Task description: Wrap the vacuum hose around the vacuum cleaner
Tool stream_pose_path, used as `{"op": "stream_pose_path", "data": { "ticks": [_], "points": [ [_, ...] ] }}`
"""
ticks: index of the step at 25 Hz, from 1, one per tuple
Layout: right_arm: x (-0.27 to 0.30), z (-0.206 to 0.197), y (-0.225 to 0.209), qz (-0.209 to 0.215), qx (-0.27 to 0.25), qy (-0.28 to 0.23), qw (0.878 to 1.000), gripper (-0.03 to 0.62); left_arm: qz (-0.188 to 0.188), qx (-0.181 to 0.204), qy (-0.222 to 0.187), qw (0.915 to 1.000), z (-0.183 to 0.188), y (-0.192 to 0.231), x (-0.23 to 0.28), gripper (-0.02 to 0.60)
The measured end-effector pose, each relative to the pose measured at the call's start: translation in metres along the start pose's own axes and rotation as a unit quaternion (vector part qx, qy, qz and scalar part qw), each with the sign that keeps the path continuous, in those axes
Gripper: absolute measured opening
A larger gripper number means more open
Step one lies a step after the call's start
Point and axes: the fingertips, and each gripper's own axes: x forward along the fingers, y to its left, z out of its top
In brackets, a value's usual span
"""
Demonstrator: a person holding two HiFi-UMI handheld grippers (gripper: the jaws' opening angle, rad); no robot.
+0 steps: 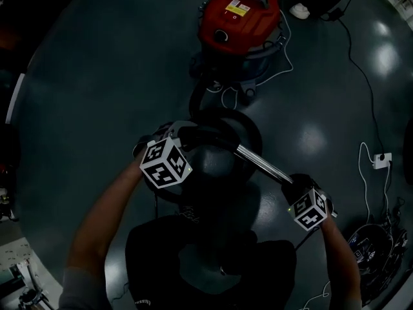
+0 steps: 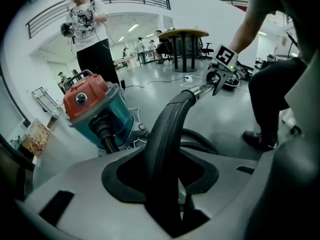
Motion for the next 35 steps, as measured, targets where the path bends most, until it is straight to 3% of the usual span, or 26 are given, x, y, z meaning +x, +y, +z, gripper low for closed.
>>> {"op": "stream_pose_path", "data": {
  "ticks": [4, 10, 14, 17, 21, 24, 29, 35],
  "points": [
    [0.054, -0.019, -0.003, 0.016, 0.028, -0.017, 0.999, 0.13, 0.034, -0.038, 0.002, 0.9987, -0.042, 0.008, 0.041, 0.212],
    [0.11, -0.071, -0.026, 0.002, 0.039, -0.002, 0.999, 0.129, 0.035, -0.034, 0.026, 0.9985, -0.093, 0.0, 0.082, 0.219],
    [0.117, -0.096, -0.044, -0.017, 0.079, 0.007, 0.997, 0.129, 0.034, -0.057, 0.041, 0.9969, -0.114, -0.007, 0.103, 0.219],
    [0.126, -0.127, -0.058, -0.03, 0.112, 0.021, 0.993, 0.129, 0.021, -0.062, 0.059, 0.9961, -0.123, -0.024, 0.124, 0.219],
    [0.135, -0.14, -0.069, -0.034, 0.18, 0.003, 0.983, 0.129, -0.019, -0.008, 0.106, 0.9941, -0.131, -0.066, 0.147, 0.219],
    [0.142, -0.147, -0.069, -0.029, 0.194, 0.001, 0.981, 0.129, -0.049, 0.002, 0.123, 0.9912, -0.131, -0.089, 0.158, 0.219],
    [0.148, -0.168, -0.062, -0.026, 0.234, -0.006, 0.972, 0.129, -0.05, -0.009, 0.134, 0.9897, -0.124, -0.089, 0.171, 0.218],
    [0.154, -0.19, -0.068, -0.036, 0.313, -0.022, 0.949, 0.129, -0.048, -0.022, 0.133, 0.9897, -0.118, -0.084, 0.178, 0.218]
  ]
}}
